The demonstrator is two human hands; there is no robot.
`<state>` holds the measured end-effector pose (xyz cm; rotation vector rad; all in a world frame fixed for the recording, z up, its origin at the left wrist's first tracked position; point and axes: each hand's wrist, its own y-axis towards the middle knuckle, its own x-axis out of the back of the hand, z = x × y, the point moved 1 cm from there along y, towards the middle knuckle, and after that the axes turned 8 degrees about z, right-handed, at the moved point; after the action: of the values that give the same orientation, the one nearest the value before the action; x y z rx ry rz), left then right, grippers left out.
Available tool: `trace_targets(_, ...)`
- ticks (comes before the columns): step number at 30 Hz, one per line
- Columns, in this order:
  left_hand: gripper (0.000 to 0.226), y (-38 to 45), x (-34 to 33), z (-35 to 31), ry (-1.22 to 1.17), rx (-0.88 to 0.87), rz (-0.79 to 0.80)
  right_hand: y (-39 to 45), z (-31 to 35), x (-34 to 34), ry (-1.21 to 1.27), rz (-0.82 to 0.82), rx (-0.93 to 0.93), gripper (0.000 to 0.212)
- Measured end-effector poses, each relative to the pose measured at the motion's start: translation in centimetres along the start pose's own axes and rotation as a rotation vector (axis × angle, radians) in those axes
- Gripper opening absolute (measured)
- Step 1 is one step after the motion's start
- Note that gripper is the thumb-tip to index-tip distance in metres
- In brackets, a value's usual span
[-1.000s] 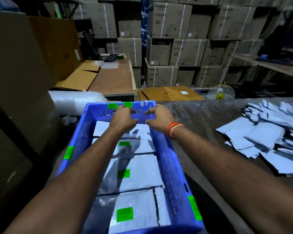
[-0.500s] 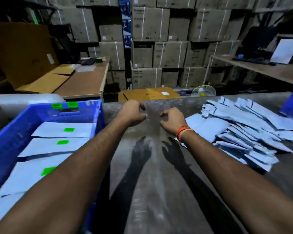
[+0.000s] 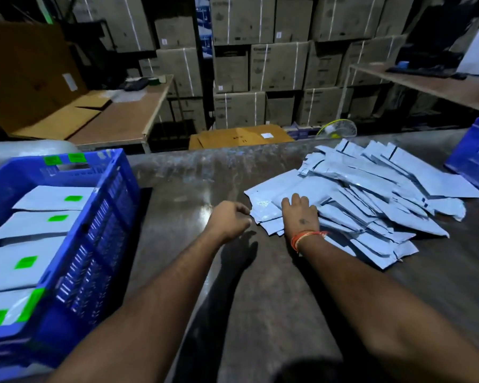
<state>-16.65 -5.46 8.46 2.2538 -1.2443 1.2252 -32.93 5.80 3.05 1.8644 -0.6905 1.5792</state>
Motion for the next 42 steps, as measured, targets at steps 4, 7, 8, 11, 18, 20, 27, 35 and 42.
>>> trace_targets(4, 0.015, -0.3, -1.9, 1.2, -0.153, 0.019, -0.024, 0.2, -0.2, -0.2, 0.013, -0.007, 0.126, 0.032)
trace_targets(7, 0.015, -0.7, -3.1, 2.1, -0.421, 0.05, -0.032, -0.6, 0.7, 0.2, 0.211, -0.058, 0.193, 0.027)
trace_targets(8, 0.015, -0.9, -3.4, 2.4, -0.534, 0.071, -0.043, -1.2, 1.3, 0.2, 0.327, -0.09, 0.21, 0.028)
trace_targets(11, 0.013, -0.9, -4.2, 3.7, -0.884, 0.153, -0.116, -3.8, 3.4, 1.0, 0.749, -0.171, 0.222, 0.042)
trace_targets(18, 0.089, -2.1, -4.9, 8.0, -1.151, 0.225, -0.241, -8.5, 5.4, 7.2, 1.639, -0.305, 0.06, 0.036)
trace_targets(20, 0.097, -2.5, -4.6, 9.1, -1.184, 0.233, -0.257, -8.8, 5.1, 7.3, 1.961, -0.254, 0.011, 0.036)
trace_targets(27, 0.067, -5.1, -4.6, 10.8, -1.276, 0.286, -0.238, -9.4, 4.5, 0.9, 2.525, 0.202, -0.403, 0.051)
trace_targets(35, 0.056, -6.7, -4.9, 13.7, -0.684, 0.344, -0.316, -12.5, 4.0, -2.8, 1.601, 0.101, -0.504, 0.038)
trace_targets(42, 0.046, -8.1, -4.2, 12.0, -0.08, 0.226, -0.375, -13.9, 4.2, -4.0, 0.879, -0.142, -0.215, 0.028)
